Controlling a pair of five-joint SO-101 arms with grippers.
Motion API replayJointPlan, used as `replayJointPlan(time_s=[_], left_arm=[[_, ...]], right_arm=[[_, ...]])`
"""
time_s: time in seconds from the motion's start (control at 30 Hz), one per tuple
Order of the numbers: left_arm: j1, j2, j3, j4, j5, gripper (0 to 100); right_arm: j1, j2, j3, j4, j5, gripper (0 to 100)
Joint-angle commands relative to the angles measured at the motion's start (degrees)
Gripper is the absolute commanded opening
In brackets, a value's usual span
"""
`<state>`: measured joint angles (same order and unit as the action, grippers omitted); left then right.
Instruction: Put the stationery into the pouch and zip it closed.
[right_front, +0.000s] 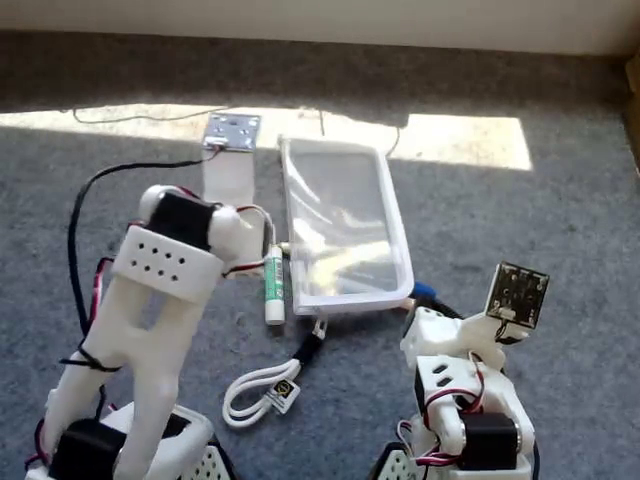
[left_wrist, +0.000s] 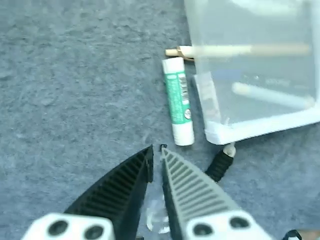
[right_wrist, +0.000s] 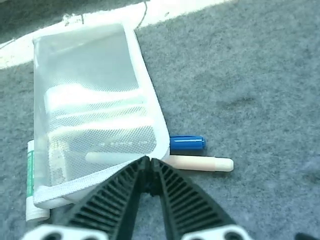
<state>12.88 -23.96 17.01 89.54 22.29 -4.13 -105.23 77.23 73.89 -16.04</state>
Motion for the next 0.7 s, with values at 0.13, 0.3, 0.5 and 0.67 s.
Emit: replayJointPlan(time_s=[0.13,0.3,0.5,0.67], left_arm=[[-16.22,-3.82,6.55,-5.01,-2.90,0],[-21.76,-3.91,14.02,-13.54,-2.90,0],[-26.24,-3.91,19.74,-18.99,-4.84,0],[-28.88,-3.91,24.66,-23.47,-4.84,0]], right_arm=[[-10.95,0.04,-2.33,0.48,-0.53,0.5],[-14.64,1.36,-5.14,0.57,-0.62,0.5],[-16.48,19.21,-13.76,0.57,-3.96,0.5],[-20.62,30.20,-20.35,0.13,-5.36,0.5]])
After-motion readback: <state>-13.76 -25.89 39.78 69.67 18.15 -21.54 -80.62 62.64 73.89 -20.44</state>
